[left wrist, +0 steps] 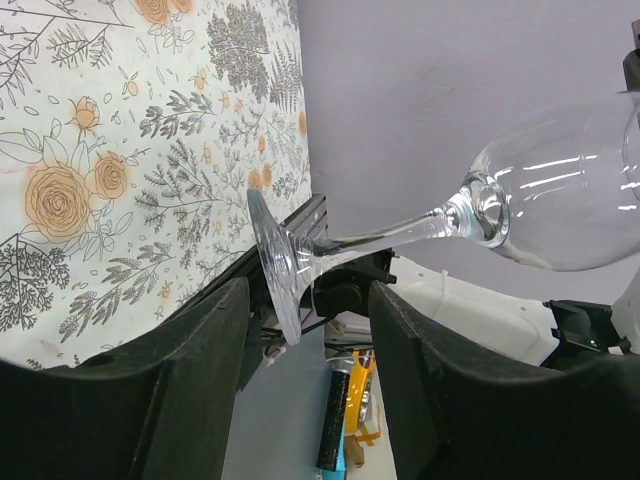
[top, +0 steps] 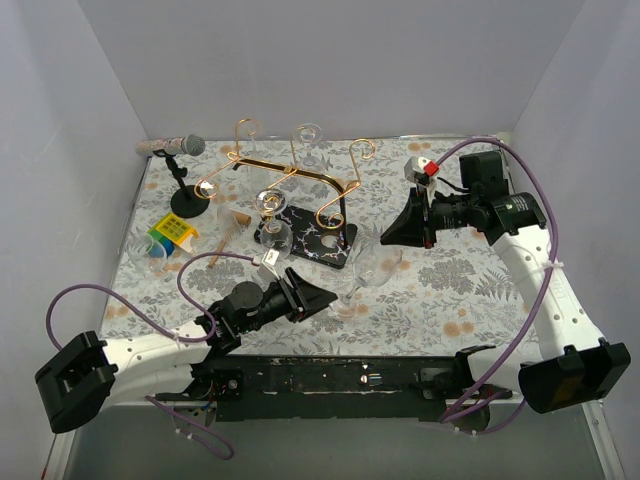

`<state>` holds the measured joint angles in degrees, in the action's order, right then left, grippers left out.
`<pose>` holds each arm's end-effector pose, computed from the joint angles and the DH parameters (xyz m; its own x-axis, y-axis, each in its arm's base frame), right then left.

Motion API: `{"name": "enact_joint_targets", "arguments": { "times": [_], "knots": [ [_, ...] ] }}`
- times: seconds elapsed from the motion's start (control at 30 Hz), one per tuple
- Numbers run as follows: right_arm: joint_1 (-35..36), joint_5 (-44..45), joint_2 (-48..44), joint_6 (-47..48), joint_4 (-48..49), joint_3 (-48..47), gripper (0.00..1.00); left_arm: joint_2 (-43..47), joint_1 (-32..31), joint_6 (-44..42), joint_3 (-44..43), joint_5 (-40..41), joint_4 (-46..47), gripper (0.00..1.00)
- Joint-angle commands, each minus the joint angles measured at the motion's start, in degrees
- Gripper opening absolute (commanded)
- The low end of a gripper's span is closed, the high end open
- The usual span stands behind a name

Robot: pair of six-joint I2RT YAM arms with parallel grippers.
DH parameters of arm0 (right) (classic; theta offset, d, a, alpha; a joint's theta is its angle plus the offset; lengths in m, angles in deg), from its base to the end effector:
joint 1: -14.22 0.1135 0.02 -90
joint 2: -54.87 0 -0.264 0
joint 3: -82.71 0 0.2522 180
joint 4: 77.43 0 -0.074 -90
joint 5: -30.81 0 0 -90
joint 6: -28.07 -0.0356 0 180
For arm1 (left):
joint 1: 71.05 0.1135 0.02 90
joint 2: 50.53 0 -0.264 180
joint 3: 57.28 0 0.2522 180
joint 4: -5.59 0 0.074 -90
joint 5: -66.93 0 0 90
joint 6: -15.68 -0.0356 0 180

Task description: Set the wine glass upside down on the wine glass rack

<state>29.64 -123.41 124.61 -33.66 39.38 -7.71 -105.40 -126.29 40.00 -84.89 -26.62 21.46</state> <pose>0.2137 0.0922 0.3898 -0.2159 -0.2732 -0.9374 -0.9739 0.1287 0.1868 0.1120 -0.1653 0.1923 -0.7324 -0.5399 0.4149 -0.4545 -0.0660 -0.8883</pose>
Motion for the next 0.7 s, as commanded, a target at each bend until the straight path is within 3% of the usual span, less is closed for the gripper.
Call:
{"name": "enact_joint_targets", "arguments": {
  "times": [0.0,0.13,0.3,0.4,0.6,0.67],
  "knots": [
    [0.6,-5.5,-2.8,-1.3,4.2,0.3,0.01,-0.5,-0.2,2.9,0.3,-0.5,2.5,0.50],
    [0.6,-6.1,-3.3,-1.4,5.1,0.4,0.01,-1.5,-0.2,3.5,0.4,-1.5,2.5,0.49],
    [0.8,-6.6,-3.6,-1.6,5.8,1.1,0.01,-1.6,-0.2,4.3,1.0,-1.6,3.5,0.40],
    [1.0,-6.7,-3.9,-1.4,6.0,1.6,0.01,-1.5,-0.2,4.3,1.1,-1.6,4.1,0.30],
    [1.1,-7.6,-4.8,-0.5,5.7,2.7,0.01,-1.2,-0.2,4.1,1.9,-2.6,5.6,0.00],
    [1.1,-8.6,-5.4,1.0,5.0,3.0,0.01,-0.7,-0.2,4.5,2.8,-2.6,6.5,0.00]
  ]
}}
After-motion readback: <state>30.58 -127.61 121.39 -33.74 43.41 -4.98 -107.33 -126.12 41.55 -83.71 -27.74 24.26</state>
